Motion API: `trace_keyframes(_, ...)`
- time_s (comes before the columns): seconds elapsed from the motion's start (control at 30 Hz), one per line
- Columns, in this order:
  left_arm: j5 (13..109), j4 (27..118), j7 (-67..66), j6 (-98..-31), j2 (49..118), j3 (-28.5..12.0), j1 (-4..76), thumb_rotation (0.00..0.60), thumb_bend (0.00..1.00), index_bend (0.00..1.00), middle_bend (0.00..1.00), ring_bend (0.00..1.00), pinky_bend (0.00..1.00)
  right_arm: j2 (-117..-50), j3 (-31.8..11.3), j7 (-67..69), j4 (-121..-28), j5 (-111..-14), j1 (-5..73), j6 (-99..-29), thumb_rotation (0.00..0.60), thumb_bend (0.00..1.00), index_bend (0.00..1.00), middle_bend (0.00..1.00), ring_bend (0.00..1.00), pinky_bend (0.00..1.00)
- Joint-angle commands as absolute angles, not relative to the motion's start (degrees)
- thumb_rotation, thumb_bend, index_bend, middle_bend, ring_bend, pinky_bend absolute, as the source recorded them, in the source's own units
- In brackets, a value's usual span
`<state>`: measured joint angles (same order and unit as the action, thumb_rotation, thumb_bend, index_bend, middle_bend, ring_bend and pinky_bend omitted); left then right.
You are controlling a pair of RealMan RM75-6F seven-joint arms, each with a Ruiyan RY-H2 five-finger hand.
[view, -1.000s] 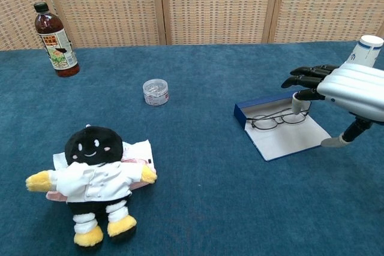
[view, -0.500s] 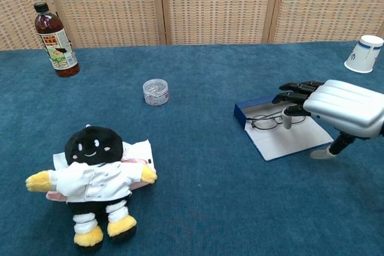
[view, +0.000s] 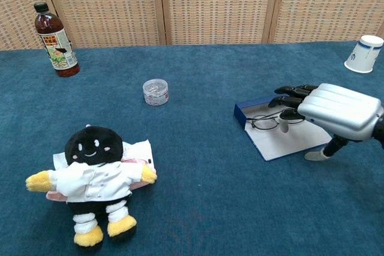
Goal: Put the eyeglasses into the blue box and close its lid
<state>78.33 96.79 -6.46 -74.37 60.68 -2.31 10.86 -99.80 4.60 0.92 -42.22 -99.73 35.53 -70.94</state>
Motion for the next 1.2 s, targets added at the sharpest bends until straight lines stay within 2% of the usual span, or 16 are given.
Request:
trace_keyframes(0.03,78.29,96.77,-6.44,-74.29,60.68,-2.31,10.9,0.6,0.0,0.0,0.0,0.0,0.0,-100.09,4.6,1.04,-41.81,-99.67,35.58,-70.86,0.6,0.21,0.41,0.16,0.0,0.17)
trace_keyframes(0.3,78.06,96.72,-6.63,-74.08,60.8,-2.31,11.02,0.6,0.0,0.0,0.0,0.0,0.0,-101.23,4.12,0.78,-40.48,-99.16,36.05,-70.19,0.6,0.22,0.43,0.17,0.0,0.18)
trace_keyframes(0.57,77.87,96.7,-6.79,-74.04,60.87,-2.34,11.08,0.6,0.0,0.0,0.0,0.0,0.0,-101.86,3.17,1.31,-39.72,-98.32,36.34,-70.53,0.6,0.38,0.49,0.19,0.0,0.19)
trace_keyframes(0.97,78.02,96.76,-6.97,-73.99,60.93,-2.18,11.12,0.6,0.0,0.0,0.0,0.0,0.0,-102.25,2.33,1.66,-39.42,-97.28,36.33,-70.8,0.6,0.41,0.49,0.19,0.0,0.19)
trace_keyframes(1.2,78.04,96.82,-6.88,-74.01,60.88,-2.16,11.12,0.6,0.0,0.0,0.0,0.0,0.0,-104.23,-0.47,3.61,-38.31,-94.92,36.58,-71.93,0.6,0.41,0.49,0.2,0.0,0.19)
